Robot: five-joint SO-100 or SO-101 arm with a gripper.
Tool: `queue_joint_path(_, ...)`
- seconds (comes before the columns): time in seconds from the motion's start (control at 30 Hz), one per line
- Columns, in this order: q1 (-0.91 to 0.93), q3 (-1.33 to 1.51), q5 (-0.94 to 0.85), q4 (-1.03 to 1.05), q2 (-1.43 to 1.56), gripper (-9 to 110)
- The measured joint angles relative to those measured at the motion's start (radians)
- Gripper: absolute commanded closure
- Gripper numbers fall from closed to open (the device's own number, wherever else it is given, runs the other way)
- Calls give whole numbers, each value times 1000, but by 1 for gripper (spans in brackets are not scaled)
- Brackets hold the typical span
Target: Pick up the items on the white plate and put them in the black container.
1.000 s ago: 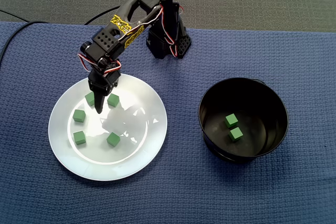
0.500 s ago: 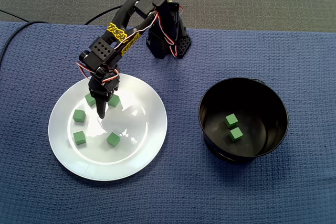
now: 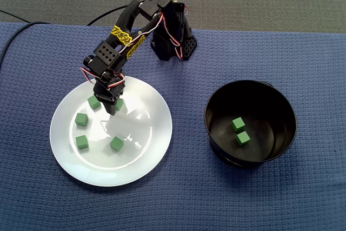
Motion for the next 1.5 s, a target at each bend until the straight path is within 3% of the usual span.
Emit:
queue_joint_path(0.43, -2, 35, -15, -31, 0, 101)
queue_joint_path(1.0, -11, -83, -89, -97, 156, 102)
queue_joint_path(1.27, -247, -383, -179, -15, 422, 102)
queue_joint_path(1.5, -644, -551, -304, 66, 618, 102)
